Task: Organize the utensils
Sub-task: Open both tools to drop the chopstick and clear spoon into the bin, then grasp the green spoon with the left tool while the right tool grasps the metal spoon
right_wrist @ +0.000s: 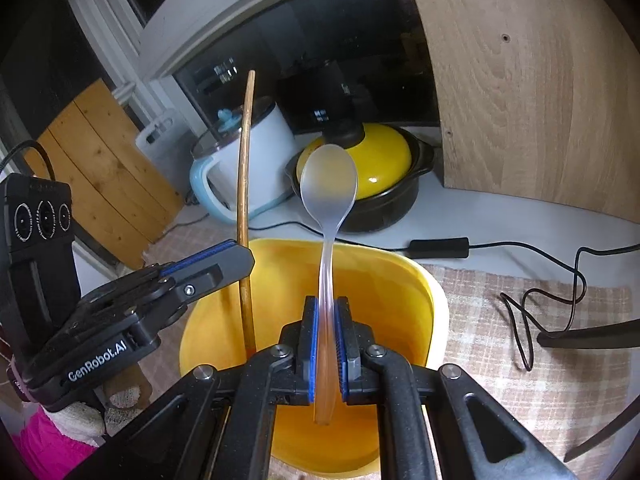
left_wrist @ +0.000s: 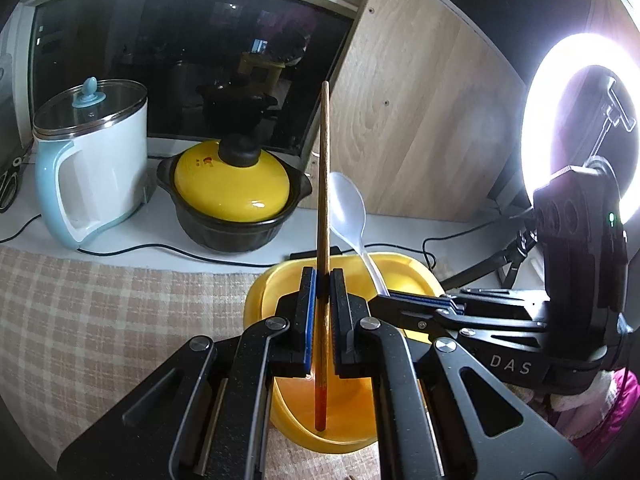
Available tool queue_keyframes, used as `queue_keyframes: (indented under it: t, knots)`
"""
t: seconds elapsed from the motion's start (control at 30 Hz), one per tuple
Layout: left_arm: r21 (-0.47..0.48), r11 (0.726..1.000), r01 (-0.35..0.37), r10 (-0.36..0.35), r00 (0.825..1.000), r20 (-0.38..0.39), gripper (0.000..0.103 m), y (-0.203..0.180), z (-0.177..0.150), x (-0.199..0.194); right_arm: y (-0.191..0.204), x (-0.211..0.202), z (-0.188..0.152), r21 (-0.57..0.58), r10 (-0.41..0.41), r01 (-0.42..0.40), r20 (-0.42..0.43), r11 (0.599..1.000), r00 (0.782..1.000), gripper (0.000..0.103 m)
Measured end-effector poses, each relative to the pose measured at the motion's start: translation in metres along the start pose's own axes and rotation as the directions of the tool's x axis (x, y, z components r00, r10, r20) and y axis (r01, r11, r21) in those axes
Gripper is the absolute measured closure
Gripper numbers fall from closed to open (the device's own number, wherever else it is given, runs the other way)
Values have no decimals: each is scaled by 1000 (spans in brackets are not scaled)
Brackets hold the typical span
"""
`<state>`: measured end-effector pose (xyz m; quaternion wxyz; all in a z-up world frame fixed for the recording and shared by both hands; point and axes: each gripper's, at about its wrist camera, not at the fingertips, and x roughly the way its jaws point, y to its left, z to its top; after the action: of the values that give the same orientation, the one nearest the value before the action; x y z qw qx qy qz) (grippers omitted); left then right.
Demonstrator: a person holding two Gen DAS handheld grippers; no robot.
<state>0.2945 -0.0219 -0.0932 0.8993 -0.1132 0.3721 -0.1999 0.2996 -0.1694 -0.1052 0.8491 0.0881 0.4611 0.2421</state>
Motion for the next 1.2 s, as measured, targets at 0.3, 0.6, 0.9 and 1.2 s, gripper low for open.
queue_keyframes:
  t: [0.3, 0.6, 0.9, 1.2]
  knots:
    - [40, 999, -23, 24, 1000, -12, 99, -5, -3, -6, 5, -2, 2, -18, -32, 31, -43, 999, 999, 80]
    - [62, 997, -44, 42, 999, 30, 99, -5, -3, -37, 13, -36, -4, -37, -23, 24, 18, 999, 1000, 80]
    - [92, 995, -47, 44, 998, 35, 99, -7, -16, -78, 24, -81, -31, -56, -41, 47, 92, 997, 995, 79]
    - [140, 989, -48, 51, 998, -19, 77, -5, -50, -105, 30, -118, -82, -74, -46, 57, 148, 996, 988, 53]
